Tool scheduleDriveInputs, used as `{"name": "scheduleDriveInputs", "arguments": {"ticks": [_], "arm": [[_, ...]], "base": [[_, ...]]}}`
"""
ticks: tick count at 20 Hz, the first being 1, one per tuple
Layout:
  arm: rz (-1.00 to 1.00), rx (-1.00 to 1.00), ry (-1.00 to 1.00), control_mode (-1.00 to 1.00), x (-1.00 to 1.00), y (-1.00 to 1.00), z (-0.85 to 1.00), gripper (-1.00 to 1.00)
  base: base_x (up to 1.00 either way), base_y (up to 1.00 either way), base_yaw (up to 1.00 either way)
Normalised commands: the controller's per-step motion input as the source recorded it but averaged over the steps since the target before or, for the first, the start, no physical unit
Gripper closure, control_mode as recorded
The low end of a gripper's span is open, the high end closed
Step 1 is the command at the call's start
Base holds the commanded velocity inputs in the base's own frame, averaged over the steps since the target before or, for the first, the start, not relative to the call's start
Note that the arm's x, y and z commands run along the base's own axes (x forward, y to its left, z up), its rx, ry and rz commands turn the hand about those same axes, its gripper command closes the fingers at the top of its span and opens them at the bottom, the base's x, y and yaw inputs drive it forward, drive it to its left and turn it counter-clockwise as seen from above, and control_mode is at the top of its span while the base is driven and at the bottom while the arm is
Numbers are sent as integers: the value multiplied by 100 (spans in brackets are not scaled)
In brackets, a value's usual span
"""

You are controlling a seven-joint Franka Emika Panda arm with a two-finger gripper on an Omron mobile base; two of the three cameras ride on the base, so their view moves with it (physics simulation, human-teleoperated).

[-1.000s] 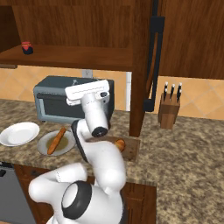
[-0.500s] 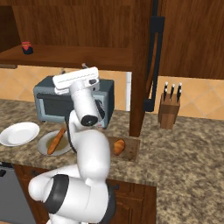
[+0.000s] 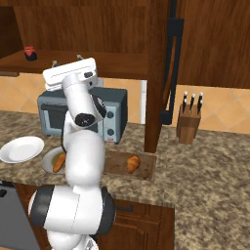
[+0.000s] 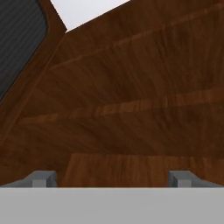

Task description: From the different types of pastries on the counter, select a croissant and place it on the cutting board. Then retrieve a jar of jam from the cabinet and place it alongside the croissant on the cutting board.

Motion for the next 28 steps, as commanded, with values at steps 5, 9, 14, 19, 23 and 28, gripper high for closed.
{"name": "scheduleDriveInputs", "arguments": {"ticks": [5, 9, 14, 19, 23, 28], "arm": [[2, 0, -8, -100, 0, 46, 36, -100], [4, -1, -5, -100, 0, 55, 29, -100], [6, -1, 0, -100, 0, 62, 10, -100], [6, 0, 1, -100, 1, 74, 0, -100], [7, 0, 6, -100, 10, 72, 0, -100], [4, 0, 17, -100, 27, 65, 0, -100]], "base": [[0, 0, 0], [0, 0, 0], [0, 0, 0], [0, 0, 0], [0, 0, 0], [0, 0, 0]]}}
